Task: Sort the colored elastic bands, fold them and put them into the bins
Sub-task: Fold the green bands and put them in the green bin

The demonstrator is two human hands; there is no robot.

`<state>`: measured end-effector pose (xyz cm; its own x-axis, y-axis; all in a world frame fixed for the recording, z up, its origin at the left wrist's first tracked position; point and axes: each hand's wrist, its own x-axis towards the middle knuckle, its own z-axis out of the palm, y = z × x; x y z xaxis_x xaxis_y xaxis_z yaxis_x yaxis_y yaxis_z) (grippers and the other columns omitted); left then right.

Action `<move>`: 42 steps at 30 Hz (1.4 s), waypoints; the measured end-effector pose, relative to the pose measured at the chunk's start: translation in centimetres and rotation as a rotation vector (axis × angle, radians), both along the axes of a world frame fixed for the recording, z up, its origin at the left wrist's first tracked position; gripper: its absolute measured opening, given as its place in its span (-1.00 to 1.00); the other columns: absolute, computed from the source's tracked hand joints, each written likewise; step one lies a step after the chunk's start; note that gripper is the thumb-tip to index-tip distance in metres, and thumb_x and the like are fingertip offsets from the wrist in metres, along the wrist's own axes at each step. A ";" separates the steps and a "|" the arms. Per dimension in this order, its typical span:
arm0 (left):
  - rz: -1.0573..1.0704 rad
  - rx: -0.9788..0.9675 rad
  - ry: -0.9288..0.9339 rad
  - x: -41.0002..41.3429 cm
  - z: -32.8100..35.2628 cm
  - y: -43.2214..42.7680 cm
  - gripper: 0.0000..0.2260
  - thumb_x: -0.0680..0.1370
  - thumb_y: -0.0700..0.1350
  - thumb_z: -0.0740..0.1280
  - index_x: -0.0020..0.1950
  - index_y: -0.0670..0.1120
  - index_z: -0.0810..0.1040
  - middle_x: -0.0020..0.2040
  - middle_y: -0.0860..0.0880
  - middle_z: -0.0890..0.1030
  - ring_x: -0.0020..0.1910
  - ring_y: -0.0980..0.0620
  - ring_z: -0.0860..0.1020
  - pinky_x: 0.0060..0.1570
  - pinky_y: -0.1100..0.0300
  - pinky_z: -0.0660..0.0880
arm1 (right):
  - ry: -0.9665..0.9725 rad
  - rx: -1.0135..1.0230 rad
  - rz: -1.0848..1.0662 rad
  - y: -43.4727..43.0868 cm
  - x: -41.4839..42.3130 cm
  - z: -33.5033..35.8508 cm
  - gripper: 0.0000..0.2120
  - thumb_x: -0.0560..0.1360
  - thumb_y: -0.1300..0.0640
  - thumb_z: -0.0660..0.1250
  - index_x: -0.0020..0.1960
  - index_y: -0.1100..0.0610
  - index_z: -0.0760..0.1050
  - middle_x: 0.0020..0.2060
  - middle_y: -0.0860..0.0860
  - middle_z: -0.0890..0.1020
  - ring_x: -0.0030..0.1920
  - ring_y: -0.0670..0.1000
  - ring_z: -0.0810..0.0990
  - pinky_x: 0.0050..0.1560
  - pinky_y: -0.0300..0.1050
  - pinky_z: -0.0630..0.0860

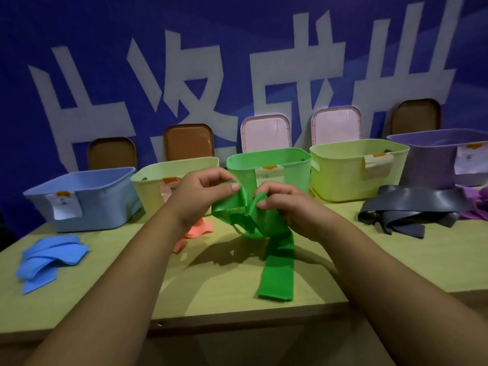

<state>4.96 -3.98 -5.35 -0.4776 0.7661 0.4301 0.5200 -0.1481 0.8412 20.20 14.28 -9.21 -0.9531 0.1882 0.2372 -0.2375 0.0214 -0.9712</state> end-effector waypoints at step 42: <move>-0.034 -1.051 0.252 5.2 15.6 -8.7 -0.44 0.54 0.36 0.40 0.30 -0.04 0.68 0.12 -0.02 0.76 0.08 0.00 0.73 0.16 0.04 0.63 | -0.109 0.279 0.169 -7.8 7.8 13.6 -0.88 0.58 0.14 0.33 0.03 0.18 0.59 -0.06 0.14 0.63 -0.17 0.03 0.62 -0.23 -0.20 0.59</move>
<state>10.19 -12.70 10.24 -0.4385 0.8201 -0.3676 0.7055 0.5675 0.4245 28.04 6.50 4.43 -0.9879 -0.0320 0.1521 -0.1551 0.2590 -0.9533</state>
